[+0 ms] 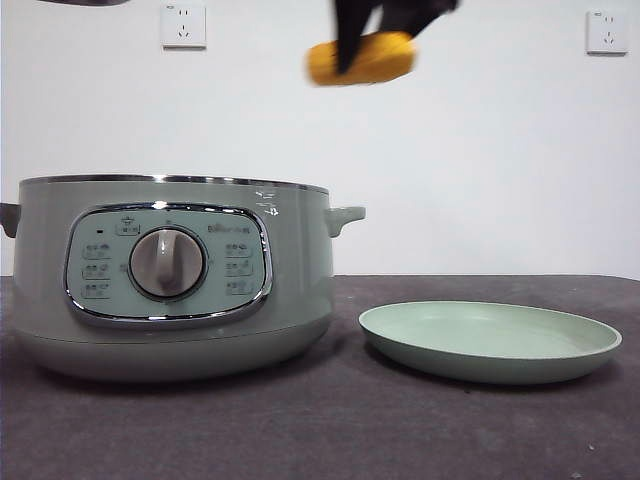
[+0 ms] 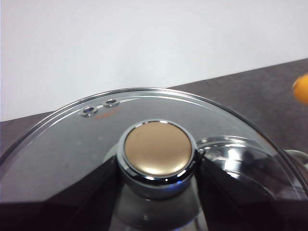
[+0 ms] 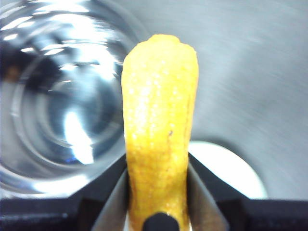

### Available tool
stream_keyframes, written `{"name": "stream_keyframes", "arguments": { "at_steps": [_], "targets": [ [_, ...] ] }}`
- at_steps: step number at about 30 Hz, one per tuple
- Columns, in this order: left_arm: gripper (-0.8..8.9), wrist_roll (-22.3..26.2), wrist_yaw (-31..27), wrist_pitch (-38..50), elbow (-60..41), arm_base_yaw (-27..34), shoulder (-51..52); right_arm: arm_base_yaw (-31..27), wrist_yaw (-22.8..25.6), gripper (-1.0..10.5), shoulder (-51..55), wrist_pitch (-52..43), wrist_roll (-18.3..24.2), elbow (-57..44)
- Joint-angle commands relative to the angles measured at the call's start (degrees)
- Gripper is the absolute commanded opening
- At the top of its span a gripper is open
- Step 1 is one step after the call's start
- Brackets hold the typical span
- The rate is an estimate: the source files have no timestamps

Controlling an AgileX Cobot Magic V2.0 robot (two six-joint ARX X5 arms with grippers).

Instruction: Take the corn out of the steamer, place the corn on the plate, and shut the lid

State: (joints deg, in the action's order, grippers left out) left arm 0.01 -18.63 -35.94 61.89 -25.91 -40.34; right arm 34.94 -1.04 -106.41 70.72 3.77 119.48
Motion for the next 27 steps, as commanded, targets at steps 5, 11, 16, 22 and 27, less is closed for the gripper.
{"name": "stream_keyframes", "arguments": {
  "at_steps": [5, 11, 16, 22, 27],
  "targets": [
    [-0.09, 0.24, 2.58, 5.27, 0.42, -0.02, -0.96, -8.35, 0.00, -0.2, 1.09, 8.20, -2.19, -0.24],
    [-0.09, 0.20, 3.82, 6.45, 0.42, -0.02, -1.97, -11.63, -0.11, -0.2, 1.09, 8.24, -4.92, -0.96],
    [-0.09, 0.02, 4.11, 7.21, 0.42, -0.02, -2.71, -10.67, -0.09, -0.2, 1.11, 8.26, -4.98, -5.66],
    [-0.09, 0.02, 4.09, 7.63, 0.42, -0.02, -2.73, -7.80, 4.15, -0.2, 1.11, 7.45, -4.98, -15.45],
    [-0.09, 0.04, 4.07, 8.26, 0.42, -0.02, -2.75, -6.60, 4.44, -0.2, 2.86, -0.90, -5.75, -26.43]
  ]
}}
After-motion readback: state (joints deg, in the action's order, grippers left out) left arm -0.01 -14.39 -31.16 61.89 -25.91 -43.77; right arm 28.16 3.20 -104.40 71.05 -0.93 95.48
